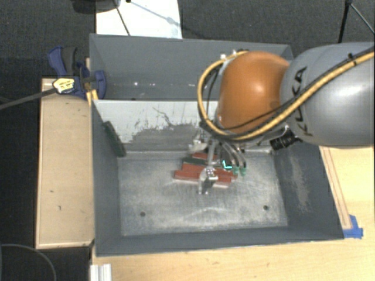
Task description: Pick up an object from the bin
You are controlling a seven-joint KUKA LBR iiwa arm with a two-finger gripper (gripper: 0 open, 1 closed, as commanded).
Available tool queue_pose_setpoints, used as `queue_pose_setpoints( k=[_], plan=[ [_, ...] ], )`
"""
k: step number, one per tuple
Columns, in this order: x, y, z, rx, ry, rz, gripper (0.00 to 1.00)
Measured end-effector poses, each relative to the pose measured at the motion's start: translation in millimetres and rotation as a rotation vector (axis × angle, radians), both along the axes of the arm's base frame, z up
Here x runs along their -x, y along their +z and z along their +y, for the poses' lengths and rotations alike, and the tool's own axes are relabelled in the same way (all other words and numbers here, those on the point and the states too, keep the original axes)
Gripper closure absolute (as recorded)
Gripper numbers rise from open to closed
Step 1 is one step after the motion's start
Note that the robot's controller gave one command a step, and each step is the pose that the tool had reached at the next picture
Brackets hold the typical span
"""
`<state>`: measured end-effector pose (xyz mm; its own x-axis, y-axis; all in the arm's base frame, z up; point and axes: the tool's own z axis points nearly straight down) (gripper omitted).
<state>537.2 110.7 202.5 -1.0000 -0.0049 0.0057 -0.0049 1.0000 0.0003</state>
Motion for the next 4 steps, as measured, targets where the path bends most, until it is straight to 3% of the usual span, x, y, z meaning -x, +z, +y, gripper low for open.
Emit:
queue_pose_setpoints(
  k=[1,2,3,4],
  plan=[
    [-1.7,4,-1,-0.001,-0.003,-0.008,0.00],
    [-11.3,-46,-12,-0.002,0.050,-0.015,0.00],
    [-33.6,-122,-27,-0.008,0.089,-0.047,1.00],
    [-33.5,-122,-27,-0.008,0.087,-0.047,1.00]
  ],
)
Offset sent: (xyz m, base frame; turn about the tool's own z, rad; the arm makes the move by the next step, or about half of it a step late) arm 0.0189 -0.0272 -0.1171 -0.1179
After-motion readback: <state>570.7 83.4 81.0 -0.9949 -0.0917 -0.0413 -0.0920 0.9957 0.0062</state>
